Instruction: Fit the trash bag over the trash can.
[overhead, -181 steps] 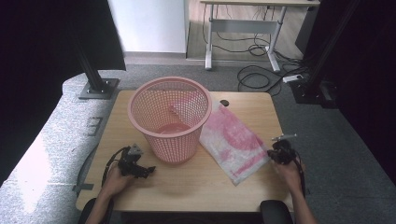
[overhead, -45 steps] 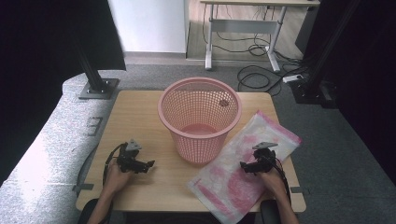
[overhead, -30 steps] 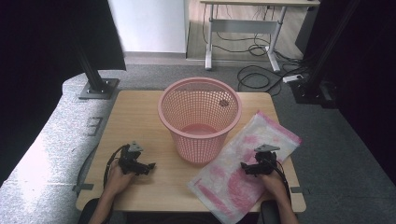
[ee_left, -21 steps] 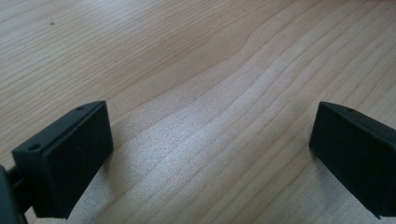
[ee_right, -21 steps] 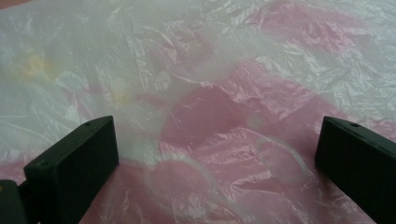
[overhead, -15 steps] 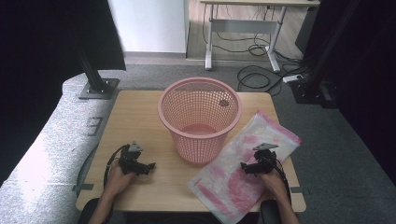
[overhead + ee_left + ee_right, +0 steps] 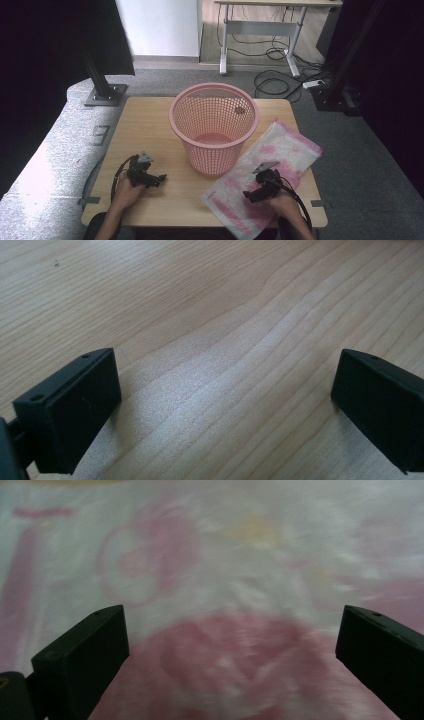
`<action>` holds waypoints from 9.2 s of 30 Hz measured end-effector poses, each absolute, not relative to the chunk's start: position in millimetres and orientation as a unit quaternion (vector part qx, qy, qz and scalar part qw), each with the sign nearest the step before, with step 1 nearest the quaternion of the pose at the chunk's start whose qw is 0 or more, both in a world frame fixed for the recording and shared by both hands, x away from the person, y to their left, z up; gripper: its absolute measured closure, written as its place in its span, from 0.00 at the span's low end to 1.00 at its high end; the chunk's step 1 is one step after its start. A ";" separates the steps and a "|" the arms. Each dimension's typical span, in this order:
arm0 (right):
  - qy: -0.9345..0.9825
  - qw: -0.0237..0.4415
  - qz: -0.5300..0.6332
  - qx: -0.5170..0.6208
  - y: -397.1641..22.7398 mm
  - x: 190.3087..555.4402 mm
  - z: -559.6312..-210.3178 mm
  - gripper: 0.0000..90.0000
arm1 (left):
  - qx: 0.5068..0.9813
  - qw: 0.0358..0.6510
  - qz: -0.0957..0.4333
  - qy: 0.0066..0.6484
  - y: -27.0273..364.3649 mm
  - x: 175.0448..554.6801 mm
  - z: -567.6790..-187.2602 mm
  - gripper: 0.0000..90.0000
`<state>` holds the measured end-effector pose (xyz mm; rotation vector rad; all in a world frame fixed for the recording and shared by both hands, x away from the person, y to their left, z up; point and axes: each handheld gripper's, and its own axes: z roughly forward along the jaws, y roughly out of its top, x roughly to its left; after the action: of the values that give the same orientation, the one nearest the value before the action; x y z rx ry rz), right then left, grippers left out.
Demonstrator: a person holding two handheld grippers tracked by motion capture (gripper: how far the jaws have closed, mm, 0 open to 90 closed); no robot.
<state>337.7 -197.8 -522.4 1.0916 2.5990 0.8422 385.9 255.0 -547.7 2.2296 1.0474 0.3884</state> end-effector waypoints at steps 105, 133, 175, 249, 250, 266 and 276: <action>0.846 0.165 0.298 0.410 -231.4 455.3 -310.3 1.00 | 0.848 0.322 0.146 0.395 250.1 387.2 -548.0 0.00; 0.858 0.154 0.334 0.359 -173.2 456.8 -243.7 1.00 | 0.849 0.322 0.145 0.394 249.7 387.3 -547.9 0.00; 0.924 0.044 0.284 0.252 -3.2 475.9 -328.4 0.57 | 0.853 0.323 0.142 0.385 249.0 387.3 -547.9 0.00; 0.882 0.185 0.288 0.324 -87.0 488.8 -267.8 0.95 | 0.853 0.323 0.141 0.384 248.9 387.4 -548.0 0.00; 0.883 0.182 0.286 0.325 -88.1 490.3 -272.7 0.94 | 0.853 0.323 0.142 0.384 248.9 387.4 -548.0 0.00; 0.864 0.194 0.319 0.337 -113.8 494.1 -254.8 0.41 | 0.854 0.323 0.141 0.384 249.0 387.5 -547.9 0.00; 0.861 0.231 0.250 0.377 -136.2 529.6 -294.0 0.53 | 0.853 0.323 0.141 0.384 248.9 387.4 -548.0 0.00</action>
<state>529.6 -136.2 -294.0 1.0373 2.3686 0.6882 387.4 248.9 -548.0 2.2389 1.0087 0.3710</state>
